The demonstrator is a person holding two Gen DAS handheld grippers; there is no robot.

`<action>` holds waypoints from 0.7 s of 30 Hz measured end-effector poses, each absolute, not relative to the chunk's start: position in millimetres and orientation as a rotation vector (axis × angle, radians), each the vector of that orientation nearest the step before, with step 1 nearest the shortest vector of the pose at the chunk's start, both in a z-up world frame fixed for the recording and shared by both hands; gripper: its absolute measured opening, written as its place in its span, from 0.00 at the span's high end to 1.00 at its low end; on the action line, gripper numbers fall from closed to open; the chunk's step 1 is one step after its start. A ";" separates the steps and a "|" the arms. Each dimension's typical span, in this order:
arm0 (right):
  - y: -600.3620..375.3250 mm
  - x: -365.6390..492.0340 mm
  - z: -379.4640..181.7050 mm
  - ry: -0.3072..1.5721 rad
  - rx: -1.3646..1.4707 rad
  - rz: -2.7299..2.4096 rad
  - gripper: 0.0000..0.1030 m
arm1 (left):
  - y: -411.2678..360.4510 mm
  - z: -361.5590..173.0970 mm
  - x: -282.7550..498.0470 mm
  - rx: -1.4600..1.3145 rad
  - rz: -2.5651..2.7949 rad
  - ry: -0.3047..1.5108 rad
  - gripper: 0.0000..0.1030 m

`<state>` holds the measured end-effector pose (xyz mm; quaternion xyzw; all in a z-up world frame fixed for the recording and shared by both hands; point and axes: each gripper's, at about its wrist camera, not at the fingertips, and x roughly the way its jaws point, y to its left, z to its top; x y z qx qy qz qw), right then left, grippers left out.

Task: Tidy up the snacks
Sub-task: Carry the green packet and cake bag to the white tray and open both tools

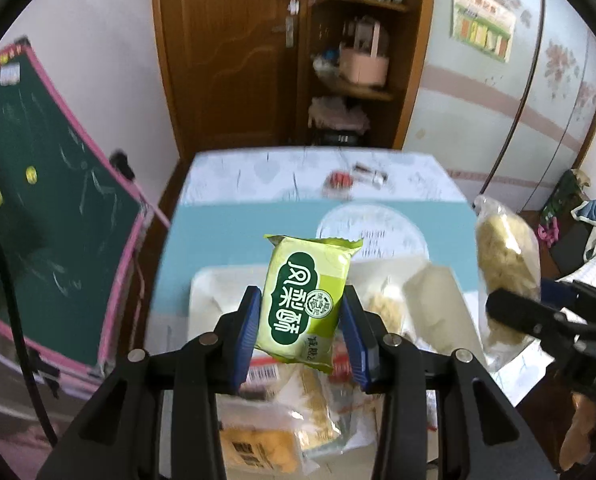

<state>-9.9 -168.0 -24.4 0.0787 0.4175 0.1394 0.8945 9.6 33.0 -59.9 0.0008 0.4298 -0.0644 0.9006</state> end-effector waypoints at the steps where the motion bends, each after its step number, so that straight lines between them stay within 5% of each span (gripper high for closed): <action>1: -166.7 -9.4 -33.2 0.890 0.159 0.287 0.44 | 32.8 -67.4 9.7 0.003 -0.131 0.906 0.63; 21: -152.9 -5.9 -82.4 1.017 0.098 0.211 0.44 | 21.1 -113.9 12.6 0.030 -0.088 0.981 0.63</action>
